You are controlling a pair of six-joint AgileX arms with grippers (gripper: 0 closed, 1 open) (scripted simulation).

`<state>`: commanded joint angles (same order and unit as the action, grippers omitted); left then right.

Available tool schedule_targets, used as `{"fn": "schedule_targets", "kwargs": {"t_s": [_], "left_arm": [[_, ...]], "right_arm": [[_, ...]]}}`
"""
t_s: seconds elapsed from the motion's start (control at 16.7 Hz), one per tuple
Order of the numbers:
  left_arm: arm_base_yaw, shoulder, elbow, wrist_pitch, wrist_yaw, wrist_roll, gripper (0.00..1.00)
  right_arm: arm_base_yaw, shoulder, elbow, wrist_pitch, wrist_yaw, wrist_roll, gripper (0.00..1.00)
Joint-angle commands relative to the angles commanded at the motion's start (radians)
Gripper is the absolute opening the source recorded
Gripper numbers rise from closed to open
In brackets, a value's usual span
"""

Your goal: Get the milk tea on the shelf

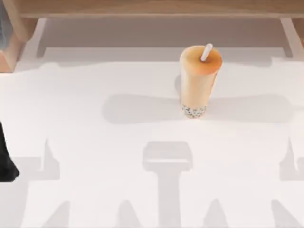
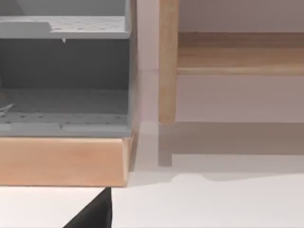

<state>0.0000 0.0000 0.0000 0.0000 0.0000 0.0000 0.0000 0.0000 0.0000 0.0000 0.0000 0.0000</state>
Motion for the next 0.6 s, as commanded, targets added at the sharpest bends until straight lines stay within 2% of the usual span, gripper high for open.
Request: {"fn": "schedule_targets", "kwargs": {"t_s": [0.3,0.6], "left_arm": [[0.0,0.0,0.0,0.0,0.0,0.0,1.0],[0.0,0.0,0.0,0.0,0.0,0.0,1.0]], "right_arm": [[0.025,0.056,0.02,0.046,0.031,0.005,1.0],[0.149,0.334,0.102,0.244,0.162,0.021,1.0]]}}
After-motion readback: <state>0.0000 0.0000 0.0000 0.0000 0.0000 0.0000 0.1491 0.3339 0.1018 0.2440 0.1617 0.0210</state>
